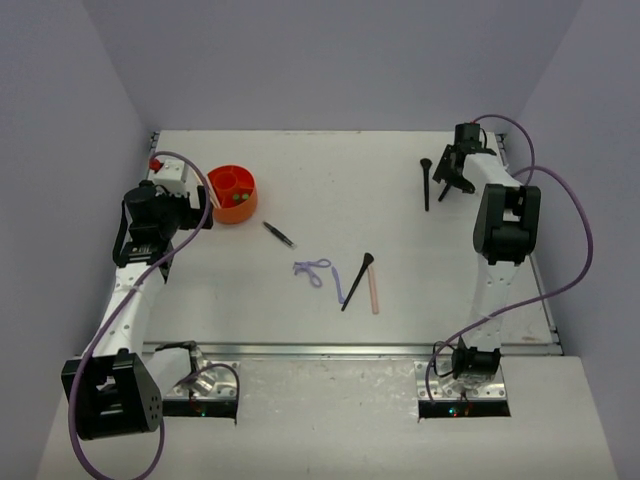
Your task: Organize the makeup
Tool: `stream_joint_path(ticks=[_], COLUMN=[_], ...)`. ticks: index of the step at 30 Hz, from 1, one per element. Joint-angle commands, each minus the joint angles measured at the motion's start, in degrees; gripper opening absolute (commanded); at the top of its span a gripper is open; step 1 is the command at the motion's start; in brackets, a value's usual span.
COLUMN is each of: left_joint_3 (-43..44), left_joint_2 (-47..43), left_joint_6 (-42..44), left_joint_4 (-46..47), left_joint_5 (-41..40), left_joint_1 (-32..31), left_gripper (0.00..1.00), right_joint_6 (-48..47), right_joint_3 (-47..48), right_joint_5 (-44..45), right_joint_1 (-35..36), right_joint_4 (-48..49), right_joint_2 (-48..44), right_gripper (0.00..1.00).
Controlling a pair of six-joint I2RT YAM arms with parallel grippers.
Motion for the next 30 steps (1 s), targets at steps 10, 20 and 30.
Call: stream_joint_path(ticks=[10, 20, 30], left_joint_3=[2.38, 2.34, 1.62], left_joint_2=[1.48, 0.72, 0.5], left_joint_6=[0.18, 0.41, 1.04], left_joint_4=[0.4, 0.51, 0.81], left_joint_5=[1.22, -0.12, -1.07], left_joint_1=[0.66, 0.81, 0.84], left_gripper=[0.95, 0.95, 0.96], right_joint_6=[-5.47, -7.25, -5.68], right_joint_3=[18.42, 14.17, -6.38], right_joint_5=[1.52, -1.34, 0.97], right_joint_1=[-1.98, -4.18, -4.09], right_joint_4=[-8.74, -8.83, 9.12], right_joint_2=[12.67, 11.63, -7.53], right_gripper=[0.6, 0.0, 0.0])
